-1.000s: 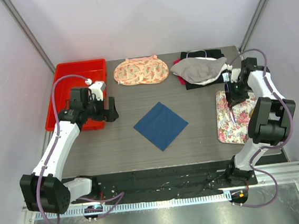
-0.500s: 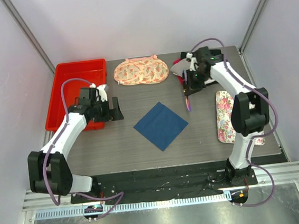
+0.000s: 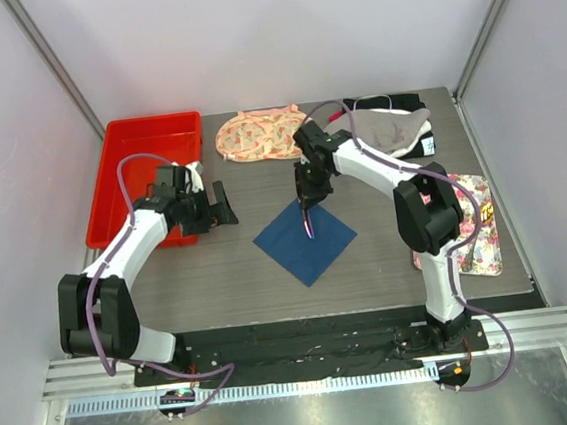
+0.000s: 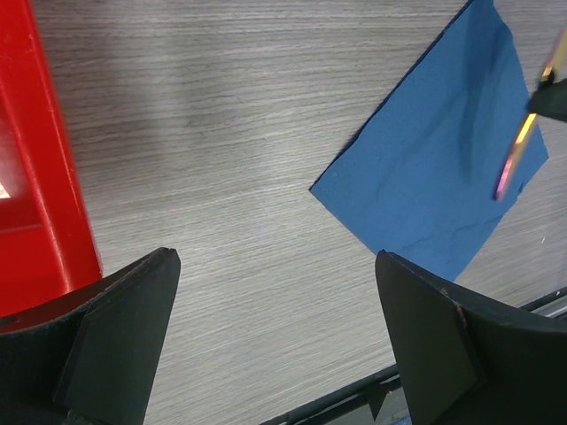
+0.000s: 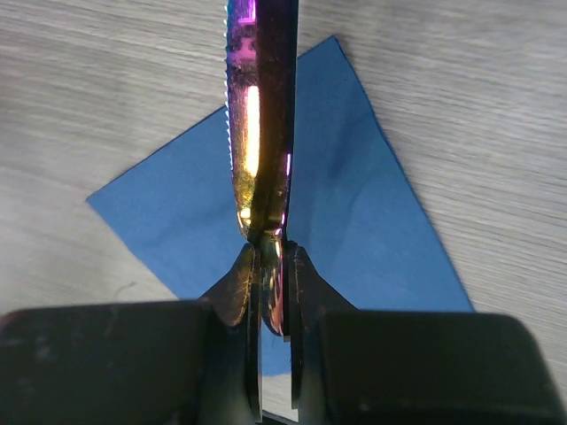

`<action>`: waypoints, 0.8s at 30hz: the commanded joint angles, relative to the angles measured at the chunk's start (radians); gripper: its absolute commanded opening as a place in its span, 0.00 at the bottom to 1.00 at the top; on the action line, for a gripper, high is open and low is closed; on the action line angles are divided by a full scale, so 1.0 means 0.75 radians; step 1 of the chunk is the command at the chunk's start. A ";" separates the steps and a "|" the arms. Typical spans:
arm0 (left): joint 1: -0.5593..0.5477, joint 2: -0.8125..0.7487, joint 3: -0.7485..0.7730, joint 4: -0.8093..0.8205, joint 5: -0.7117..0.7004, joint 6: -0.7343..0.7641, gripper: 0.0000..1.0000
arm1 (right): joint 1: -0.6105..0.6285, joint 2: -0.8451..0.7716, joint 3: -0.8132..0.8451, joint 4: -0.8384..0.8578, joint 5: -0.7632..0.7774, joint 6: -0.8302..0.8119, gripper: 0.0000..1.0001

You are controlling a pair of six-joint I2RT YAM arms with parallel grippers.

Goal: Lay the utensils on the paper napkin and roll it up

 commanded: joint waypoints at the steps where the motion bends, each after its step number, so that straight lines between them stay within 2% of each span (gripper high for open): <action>1: -0.005 0.018 0.033 0.048 -0.007 -0.032 0.98 | 0.020 0.069 0.071 0.007 0.064 0.107 0.01; 8: -0.005 0.038 0.037 0.046 -0.022 -0.032 0.99 | 0.053 0.116 0.081 -0.003 0.064 0.209 0.01; 24: -0.005 0.083 0.047 0.040 -0.083 -0.024 0.99 | 0.080 0.110 0.038 -0.007 0.030 0.283 0.01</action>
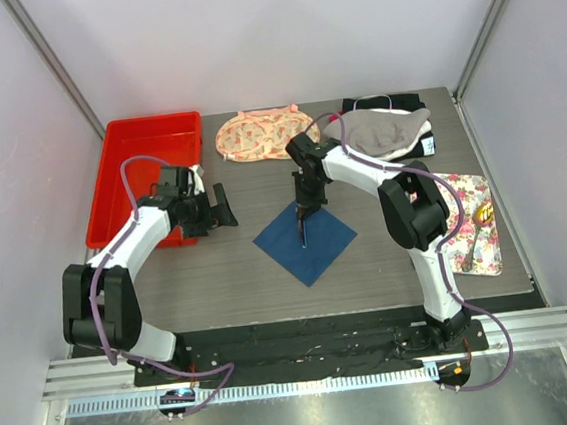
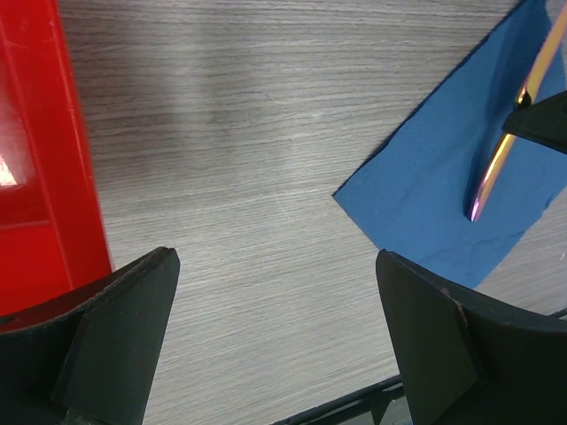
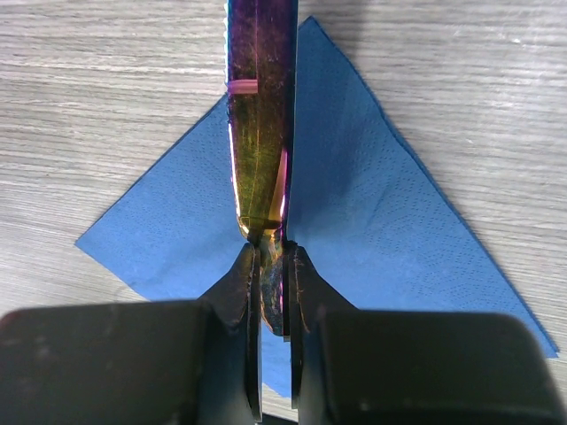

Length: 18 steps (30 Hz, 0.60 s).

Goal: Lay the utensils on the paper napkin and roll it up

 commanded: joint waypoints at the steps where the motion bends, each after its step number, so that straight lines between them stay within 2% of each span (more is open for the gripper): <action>1: -0.005 0.016 0.049 0.038 -0.034 0.009 0.99 | 0.013 -0.033 0.012 0.002 -0.011 0.046 0.01; 18: -0.005 0.055 0.074 0.013 -0.050 0.015 0.99 | 0.029 -0.052 -0.066 0.006 -0.023 0.089 0.01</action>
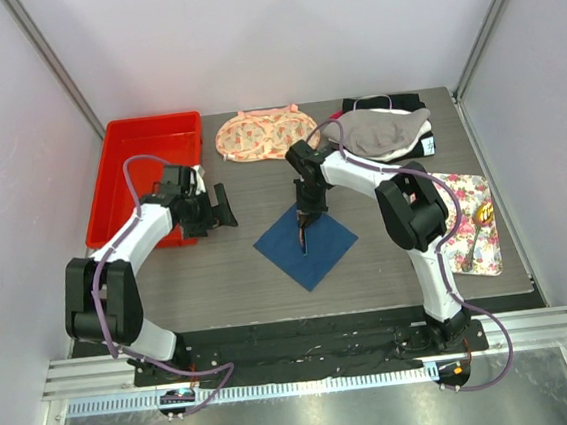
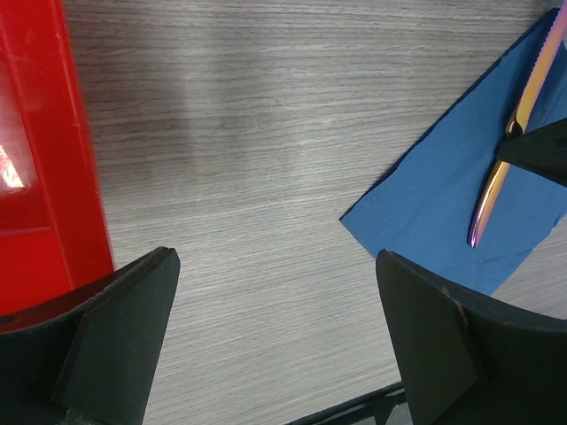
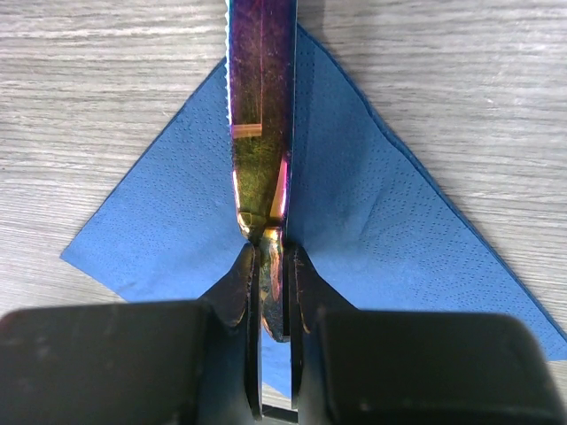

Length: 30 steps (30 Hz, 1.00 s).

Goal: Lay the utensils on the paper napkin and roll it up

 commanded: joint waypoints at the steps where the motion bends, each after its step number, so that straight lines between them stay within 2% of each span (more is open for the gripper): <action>1: -0.003 0.015 0.056 0.016 -0.020 0.017 0.99 | 0.009 -0.049 0.001 0.013 -0.021 0.026 0.01; 3: -0.005 0.021 0.063 0.010 -0.020 0.019 0.99 | 0.009 -0.033 0.001 0.015 -0.028 0.020 0.01; 4: -0.003 0.025 0.067 0.006 -0.020 0.019 0.99 | 0.008 -0.031 0.003 0.017 -0.028 0.020 0.12; 5: -0.003 0.025 0.069 0.004 -0.020 0.021 0.99 | 0.008 -0.025 0.001 0.017 -0.032 0.015 0.17; 9: -0.003 0.031 0.069 0.002 -0.022 0.027 0.99 | 0.011 -0.015 -0.003 0.017 -0.024 0.013 0.30; 12: -0.003 0.035 0.073 0.002 -0.002 0.037 0.99 | 0.011 -0.013 -0.005 0.015 -0.015 0.015 0.31; 19: -0.013 0.017 0.075 0.065 0.141 0.049 0.93 | -0.006 -0.011 0.074 -0.008 0.015 -0.058 0.42; 23: -0.046 0.035 0.075 0.117 0.233 0.039 0.80 | -0.030 0.002 0.156 -0.024 0.007 -0.117 0.43; 26: -0.074 0.088 0.075 0.164 0.354 0.009 0.62 | -0.039 0.020 0.199 -0.032 -0.021 -0.169 0.43; 27: -0.090 0.104 0.079 0.184 0.374 -0.004 0.54 | -0.049 0.026 0.207 -0.034 -0.042 -0.211 0.44; 30: -0.133 0.162 0.083 0.235 0.440 -0.063 0.40 | -0.073 0.026 0.211 -0.030 -0.152 -0.283 0.38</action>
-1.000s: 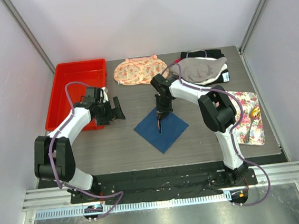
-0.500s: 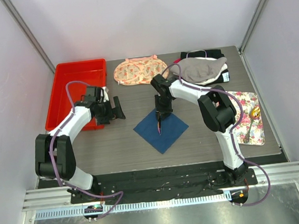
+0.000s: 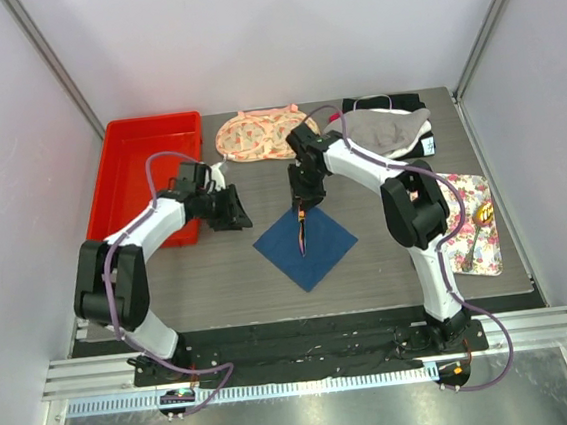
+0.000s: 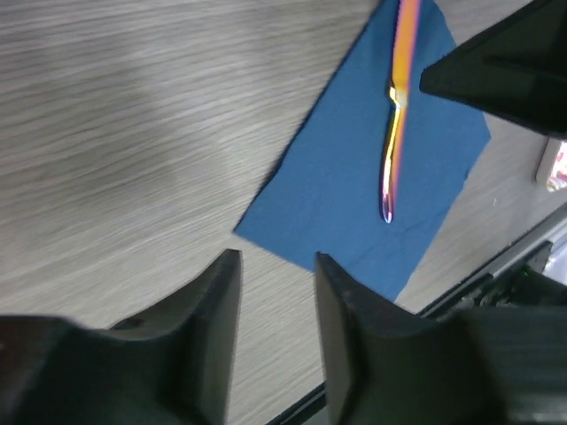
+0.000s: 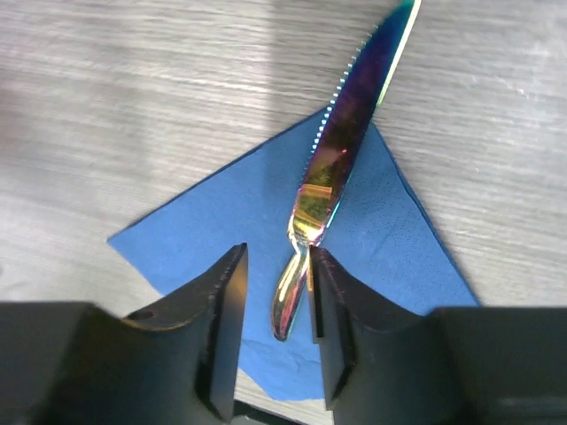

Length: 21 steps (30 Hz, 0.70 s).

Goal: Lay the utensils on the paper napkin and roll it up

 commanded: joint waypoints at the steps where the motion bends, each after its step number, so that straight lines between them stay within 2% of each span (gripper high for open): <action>1: -0.066 0.073 0.049 0.156 0.173 -0.077 0.37 | -0.040 -0.002 0.045 -0.009 -0.136 -0.146 0.34; 3: -0.105 0.114 0.065 0.187 0.189 -0.106 0.30 | -0.056 -0.018 -0.004 0.003 -0.151 -0.162 0.26; 9: -0.185 0.255 0.135 0.238 0.159 -0.143 0.14 | -0.087 -0.043 -0.110 0.036 -0.116 -0.219 0.12; 14: -0.205 0.364 0.174 0.250 0.151 -0.155 0.02 | -0.103 0.000 -0.117 0.071 -0.096 -0.240 0.11; 21: -0.201 0.499 0.245 0.211 0.075 -0.118 0.00 | -0.146 0.057 -0.094 0.102 -0.063 -0.252 0.11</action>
